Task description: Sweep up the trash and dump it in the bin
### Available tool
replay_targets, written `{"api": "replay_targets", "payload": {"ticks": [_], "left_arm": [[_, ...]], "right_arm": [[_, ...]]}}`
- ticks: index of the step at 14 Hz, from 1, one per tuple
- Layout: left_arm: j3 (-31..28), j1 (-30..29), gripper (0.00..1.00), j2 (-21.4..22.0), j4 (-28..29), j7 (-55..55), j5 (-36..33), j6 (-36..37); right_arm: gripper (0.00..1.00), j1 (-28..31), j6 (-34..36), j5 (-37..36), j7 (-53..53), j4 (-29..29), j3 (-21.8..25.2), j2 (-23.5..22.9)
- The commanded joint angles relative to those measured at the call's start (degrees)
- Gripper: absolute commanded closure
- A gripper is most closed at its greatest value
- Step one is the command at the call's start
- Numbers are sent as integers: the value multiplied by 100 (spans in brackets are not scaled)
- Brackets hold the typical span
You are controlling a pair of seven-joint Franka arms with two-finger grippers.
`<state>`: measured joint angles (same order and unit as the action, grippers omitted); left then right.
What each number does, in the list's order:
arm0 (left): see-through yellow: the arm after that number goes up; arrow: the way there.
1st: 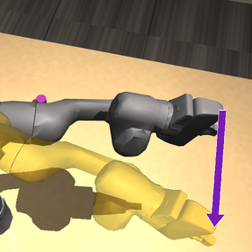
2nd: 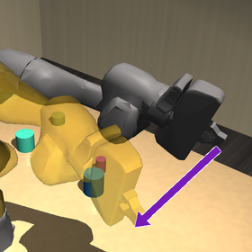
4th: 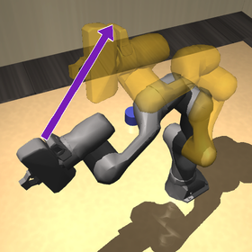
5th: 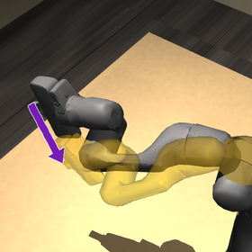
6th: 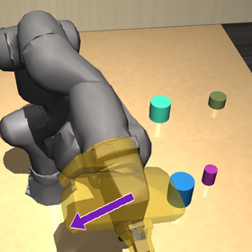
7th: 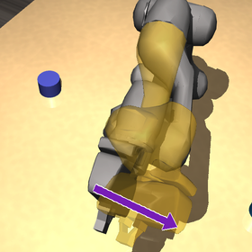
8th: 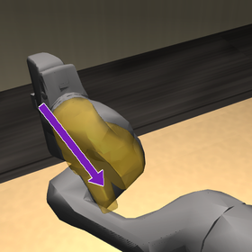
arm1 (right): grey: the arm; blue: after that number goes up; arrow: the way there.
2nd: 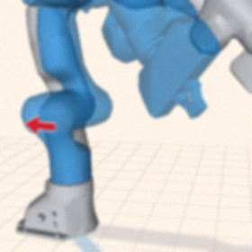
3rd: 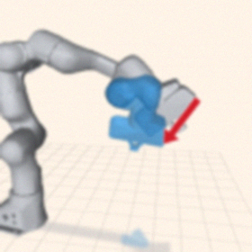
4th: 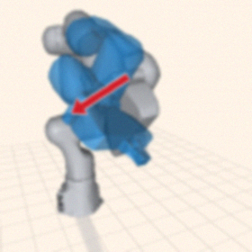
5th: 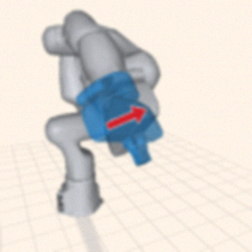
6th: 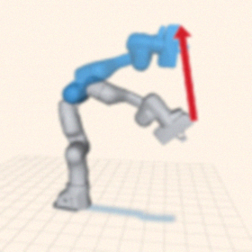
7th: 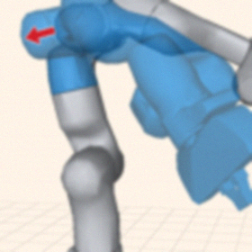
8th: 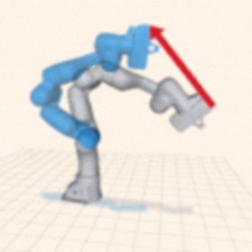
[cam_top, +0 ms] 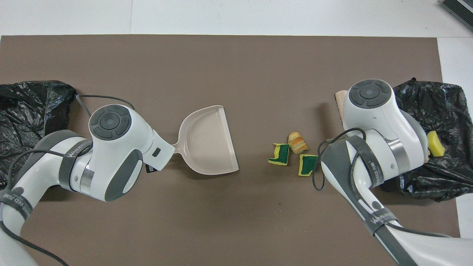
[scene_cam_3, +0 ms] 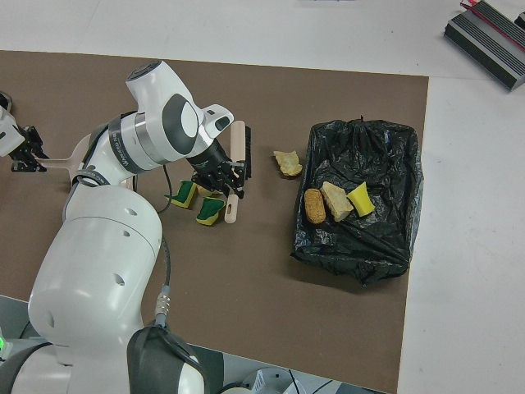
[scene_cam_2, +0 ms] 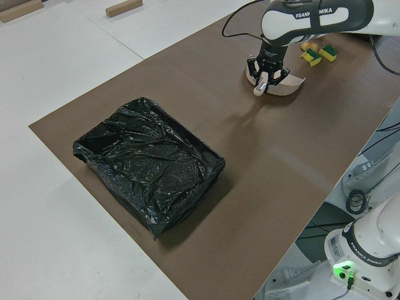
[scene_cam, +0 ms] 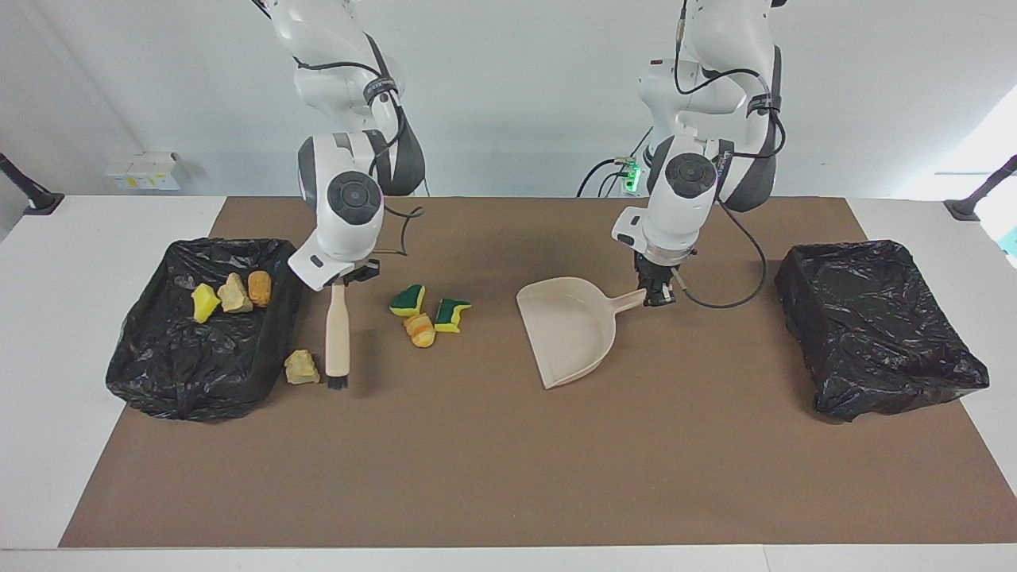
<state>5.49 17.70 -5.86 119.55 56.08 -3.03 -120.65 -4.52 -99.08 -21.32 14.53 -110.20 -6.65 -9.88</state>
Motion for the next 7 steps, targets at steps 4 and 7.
{"api": "replay_targets", "payload": {"ticks": [4, 7], "left_arm": [[-4, 50, 100, 59, 121, 8, -101, -55], [4, 50, 100, 59, 129, 8, -101, -90]], "right_arm": [[100, 514, -594, -785, 190, -230, -56, -276], [100, 567, -902, -829, 173, -353, -82, -400]]}}
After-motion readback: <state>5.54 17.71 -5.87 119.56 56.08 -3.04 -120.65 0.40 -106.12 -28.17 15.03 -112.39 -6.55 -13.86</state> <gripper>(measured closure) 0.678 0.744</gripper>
